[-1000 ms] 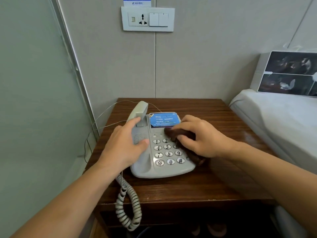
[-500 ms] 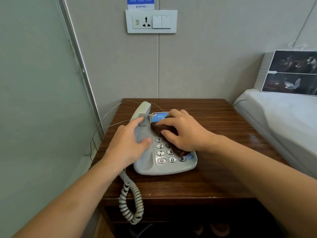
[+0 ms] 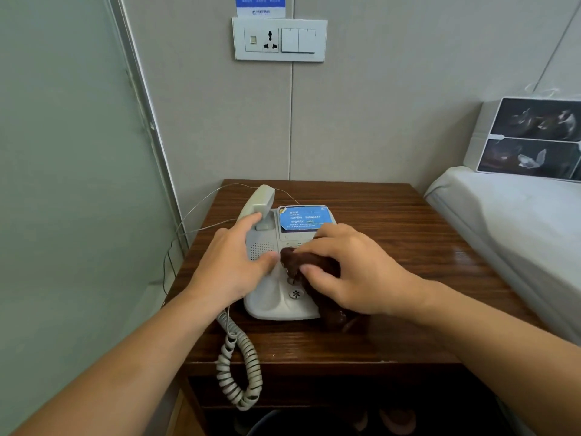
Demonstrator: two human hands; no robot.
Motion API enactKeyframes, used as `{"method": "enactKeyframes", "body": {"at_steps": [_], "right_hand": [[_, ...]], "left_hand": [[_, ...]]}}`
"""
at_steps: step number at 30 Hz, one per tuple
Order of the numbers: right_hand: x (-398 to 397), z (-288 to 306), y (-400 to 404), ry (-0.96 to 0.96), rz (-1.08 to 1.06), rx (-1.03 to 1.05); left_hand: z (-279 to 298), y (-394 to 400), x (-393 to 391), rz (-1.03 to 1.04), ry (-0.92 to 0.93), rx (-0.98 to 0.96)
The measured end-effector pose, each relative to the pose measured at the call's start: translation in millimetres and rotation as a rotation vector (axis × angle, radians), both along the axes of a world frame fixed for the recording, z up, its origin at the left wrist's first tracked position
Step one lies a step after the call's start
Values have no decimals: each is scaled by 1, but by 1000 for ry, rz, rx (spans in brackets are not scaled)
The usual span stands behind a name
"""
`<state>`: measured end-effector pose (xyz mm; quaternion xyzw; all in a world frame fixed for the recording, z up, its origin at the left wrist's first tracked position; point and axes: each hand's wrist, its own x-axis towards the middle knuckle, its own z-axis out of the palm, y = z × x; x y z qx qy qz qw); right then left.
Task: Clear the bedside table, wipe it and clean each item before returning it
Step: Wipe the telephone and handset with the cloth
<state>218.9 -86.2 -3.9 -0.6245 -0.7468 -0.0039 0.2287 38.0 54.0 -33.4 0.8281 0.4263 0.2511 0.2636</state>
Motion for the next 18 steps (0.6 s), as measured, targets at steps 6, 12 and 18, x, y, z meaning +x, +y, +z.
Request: {"method": "enactKeyframes", "body": {"at_steps": [6,12,18], "right_hand": [[-3,-8,-14,-101,87,-100],[8,-2,-12,128,53,-38],[0,-12,6,-68,-35,-11]], "left_hand": [[-1,1,-2,2,3,-10],[2,-5,-2,17,-11,-44],[9,-15,-7,50,36,-11]]}}
